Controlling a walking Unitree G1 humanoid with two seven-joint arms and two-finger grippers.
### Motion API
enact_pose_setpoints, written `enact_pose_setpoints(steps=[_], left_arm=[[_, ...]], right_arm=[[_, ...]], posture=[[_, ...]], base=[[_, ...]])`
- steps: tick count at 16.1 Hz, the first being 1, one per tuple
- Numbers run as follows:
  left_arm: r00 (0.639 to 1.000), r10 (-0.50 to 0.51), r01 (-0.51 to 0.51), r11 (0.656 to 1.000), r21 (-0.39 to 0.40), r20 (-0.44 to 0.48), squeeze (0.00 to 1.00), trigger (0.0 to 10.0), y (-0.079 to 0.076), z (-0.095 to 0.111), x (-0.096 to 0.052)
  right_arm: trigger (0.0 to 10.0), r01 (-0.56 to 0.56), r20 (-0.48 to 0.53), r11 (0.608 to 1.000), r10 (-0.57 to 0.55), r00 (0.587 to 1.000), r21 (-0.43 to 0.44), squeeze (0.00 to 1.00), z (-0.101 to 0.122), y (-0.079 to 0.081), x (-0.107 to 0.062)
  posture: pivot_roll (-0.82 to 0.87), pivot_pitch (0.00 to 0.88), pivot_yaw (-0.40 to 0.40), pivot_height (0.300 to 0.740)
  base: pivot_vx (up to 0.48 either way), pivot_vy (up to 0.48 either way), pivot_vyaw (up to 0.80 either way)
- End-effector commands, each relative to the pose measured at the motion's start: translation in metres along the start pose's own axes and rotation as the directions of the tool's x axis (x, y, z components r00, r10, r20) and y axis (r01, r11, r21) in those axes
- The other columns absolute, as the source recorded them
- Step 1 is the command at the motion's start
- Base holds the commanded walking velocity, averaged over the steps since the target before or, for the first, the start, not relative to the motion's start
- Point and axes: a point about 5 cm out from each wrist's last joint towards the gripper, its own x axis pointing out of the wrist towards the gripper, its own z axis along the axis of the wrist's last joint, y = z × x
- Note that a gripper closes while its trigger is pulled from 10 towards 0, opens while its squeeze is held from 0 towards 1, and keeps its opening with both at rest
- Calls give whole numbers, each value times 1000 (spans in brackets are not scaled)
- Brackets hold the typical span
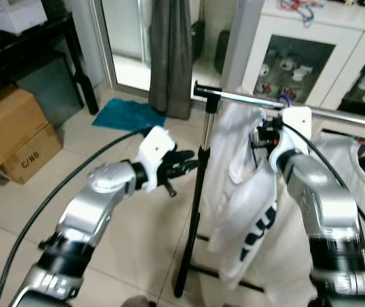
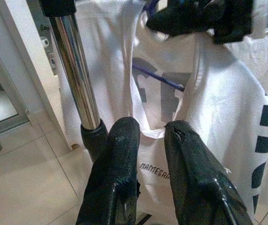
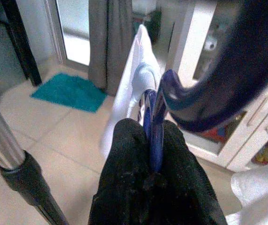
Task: Hang hanger
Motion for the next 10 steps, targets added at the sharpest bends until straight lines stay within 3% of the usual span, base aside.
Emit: enact_pose_setpoints(steps=[1,4,8,9,10], left_arm=[[1000,1,-1,1000,7,-12,0,10000,1,4,4],[1000,3,-4,1000,-13,-18,0,10000,2,6,10],[1000,-15,15,1000,-12,-17,0,10000,0,6,11],[1000,-19,19,1000,-8,-17,0,10000,0,6,9],[999,-25,25,1000,-4,-21,0,10000,0,6,8]], right_arm=[[10000,10,-11,1000,-10,1000,-19,0,2,-1,5],[10000,41,-73,999,-43,996,-31,0,1,-8,18],[10000,22,-145,1000,-25,989,-22,0,-6,-8,21],[10000,14,-154,1000,-16,988,-13,1000,-9,-8,18],[10000,5,-142,1000,-4,990,8,1000,-10,-8,14]], posture=[[56,0,-13,740],[56,0,-14,740],[64,0,-26,740],[65,0,-27,740],[66,0,-25,740]], base=[[0,0,0],[0,0,0],[0,0,0],[0,0,0],[0,0,0]])
